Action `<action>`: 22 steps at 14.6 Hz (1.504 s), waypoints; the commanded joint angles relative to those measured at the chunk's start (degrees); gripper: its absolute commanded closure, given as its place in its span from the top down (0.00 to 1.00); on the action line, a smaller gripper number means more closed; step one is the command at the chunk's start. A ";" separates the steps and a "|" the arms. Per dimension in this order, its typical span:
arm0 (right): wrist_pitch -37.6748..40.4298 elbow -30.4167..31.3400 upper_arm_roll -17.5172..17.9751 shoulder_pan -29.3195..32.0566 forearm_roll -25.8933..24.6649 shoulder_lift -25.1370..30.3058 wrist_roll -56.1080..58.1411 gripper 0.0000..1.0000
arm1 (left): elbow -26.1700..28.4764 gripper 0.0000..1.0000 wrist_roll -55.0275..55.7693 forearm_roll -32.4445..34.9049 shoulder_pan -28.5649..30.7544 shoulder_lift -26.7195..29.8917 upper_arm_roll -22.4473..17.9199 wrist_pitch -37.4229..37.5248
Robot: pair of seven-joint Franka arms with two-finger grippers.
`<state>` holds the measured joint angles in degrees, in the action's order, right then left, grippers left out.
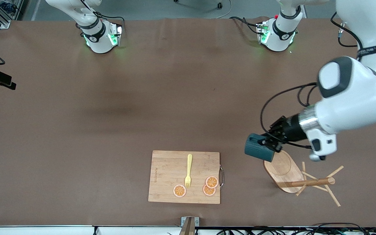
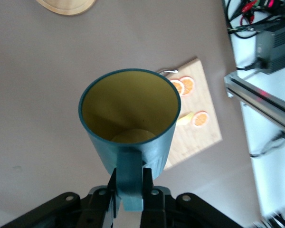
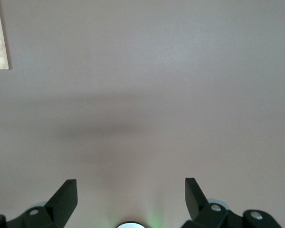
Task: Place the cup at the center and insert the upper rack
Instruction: 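Lower the mug with the left gripper onto a rack peg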
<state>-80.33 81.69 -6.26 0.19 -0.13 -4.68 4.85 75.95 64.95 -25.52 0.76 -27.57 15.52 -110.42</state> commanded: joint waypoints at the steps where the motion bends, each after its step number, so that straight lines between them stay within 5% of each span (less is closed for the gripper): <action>1: -0.61 2.33 0.63 -0.02 -0.04 2.30 -0.99 1.00 | -0.36 0.01 -6.92 -8.74 5.46 -1.78 0.74 0.47; 22: -1.67 4.35 0.54 0.42 0.84 3.80 -0.90 1.00 | -0.19 0.01 -33.14 -25.72 19.63 -9.35 0.74 3.72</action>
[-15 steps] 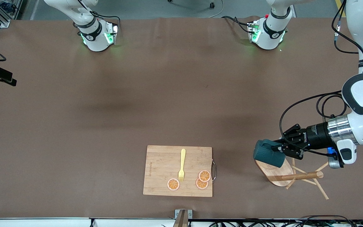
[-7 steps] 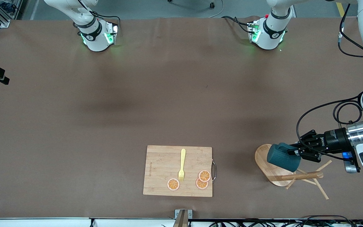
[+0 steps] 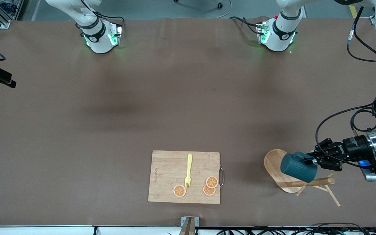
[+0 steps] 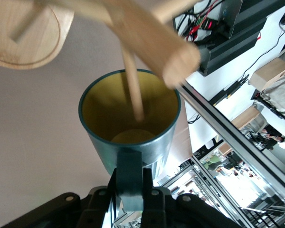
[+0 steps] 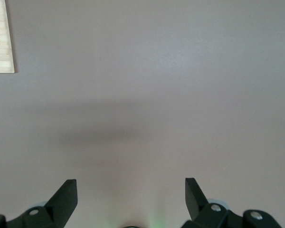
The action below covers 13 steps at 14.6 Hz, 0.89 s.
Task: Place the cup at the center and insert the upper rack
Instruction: 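Lower the mug with the left gripper onto a rack peg, then open the left gripper to release the mug on the peg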
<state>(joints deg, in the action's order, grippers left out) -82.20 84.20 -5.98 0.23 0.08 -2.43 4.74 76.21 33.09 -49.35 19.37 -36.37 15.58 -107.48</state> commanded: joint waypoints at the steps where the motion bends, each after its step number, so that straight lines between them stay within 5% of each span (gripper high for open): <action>1: 0.11 2.36 0.26 0.47 0.63 1.64 -0.78 1.00 | -0.45 0.01 -1.53 -1.98 1.46 -0.89 0.68 0.78; 13: -0.24 2.37 0.18 0.39 0.63 2.08 -0.78 1.00 | -0.45 0.07 -4.87 -4.79 3.13 -3.71 0.59 0.78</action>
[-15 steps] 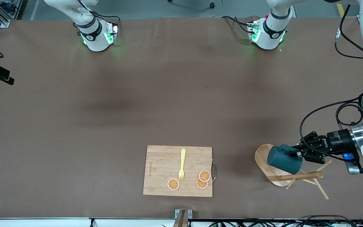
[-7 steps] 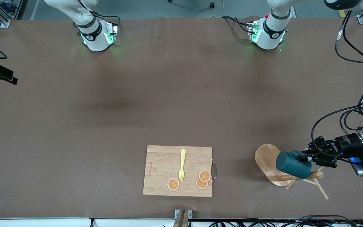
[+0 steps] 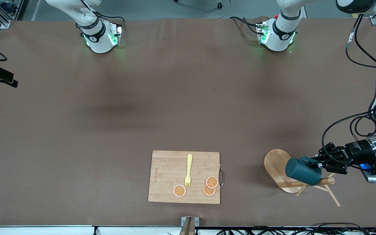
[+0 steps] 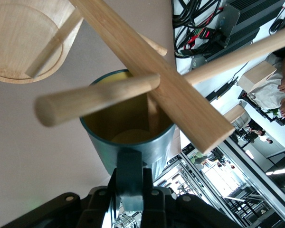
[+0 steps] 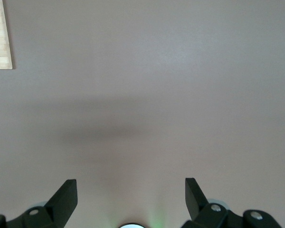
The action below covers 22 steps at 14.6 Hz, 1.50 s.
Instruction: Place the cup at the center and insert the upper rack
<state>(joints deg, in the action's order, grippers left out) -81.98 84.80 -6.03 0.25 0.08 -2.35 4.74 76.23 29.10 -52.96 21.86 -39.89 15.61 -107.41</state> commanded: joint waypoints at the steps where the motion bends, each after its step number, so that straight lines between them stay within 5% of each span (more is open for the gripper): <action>1: -0.63 1.77 0.23 0.45 0.63 2.00 -0.78 1.00 | -0.47 0.08 -0.89 -1.18 0.64 -0.36 0.56 0.71; 4: -0.98 1.59 0.41 0.10 0.71 2.00 -0.78 1.00 | -0.47 0.21 -2.73 -1.26 0.90 -1.07 0.56 0.71; 5: -1.51 1.59 0.41 0.10 0.71 2.00 -0.78 1.00 | -0.47 0.44 -2.91 -1.26 0.90 -1.33 0.56 0.71; 6: -1.77 1.33 0.41 0.19 0.71 2.09 -0.78 1.00 | -0.47 0.79 -2.39 -1.26 0.90 -1.33 0.56 0.71; 7: -1.86 1.16 0.32 0.36 0.71 2.26 -0.78 1.00 | -0.47 1.00 -1.95 -1.18 0.90 -1.16 0.56 0.71; 13: -3.09 1.07 0.06 0.54 0.80 2.79 -0.87 1.00 | -0.55 1.00 1.81 2.94 0.20 5.33 1.00 1.94; 22: -2.75 1.68 0.15 0.63 0.63 2.61 -0.69 1.00 | -0.55 1.00 -1.30 42.56 -0.15 25.36 9.35 17.48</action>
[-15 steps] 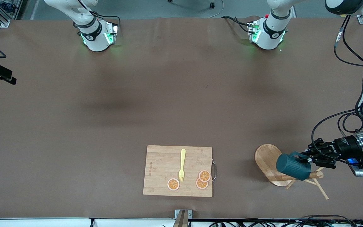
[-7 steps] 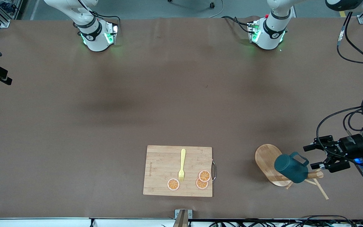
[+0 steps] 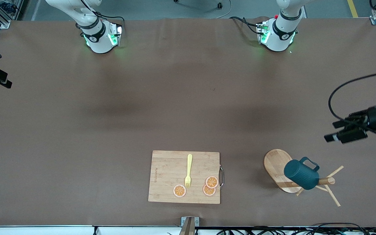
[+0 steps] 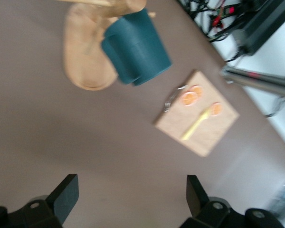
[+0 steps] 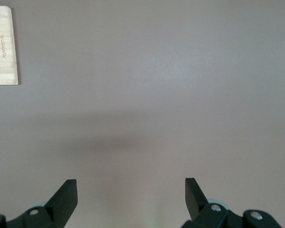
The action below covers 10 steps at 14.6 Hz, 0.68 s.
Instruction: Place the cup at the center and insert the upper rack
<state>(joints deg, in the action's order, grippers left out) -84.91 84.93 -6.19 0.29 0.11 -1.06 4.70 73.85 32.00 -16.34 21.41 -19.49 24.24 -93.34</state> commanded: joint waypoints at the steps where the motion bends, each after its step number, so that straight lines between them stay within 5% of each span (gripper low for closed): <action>1: 0.27 1.47 0.30 0.51 0.59 1.32 -0.75 1.00 | 1.82 1.00 -7.79 8.57 0.30 6.47 0.98 4.91; 5: 0.18 1.47 0.30 0.42 0.59 1.24 -0.66 1.00 | 1.82 1.00 -26.78 14.22 0.83 10.17 0.46 8.08; 10: 0.19 1.38 0.30 0.50 0.15 1.24 -0.48 1.00 | 2.78 1.00 -28.40 16.60 -1.09 13.42 0.29 9.58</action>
<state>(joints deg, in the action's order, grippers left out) -84.62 85.16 -6.22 0.29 0.11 -1.06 4.70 74.34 4.32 -1.00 21.54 -9.45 24.71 -84.93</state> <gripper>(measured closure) 0.000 0.000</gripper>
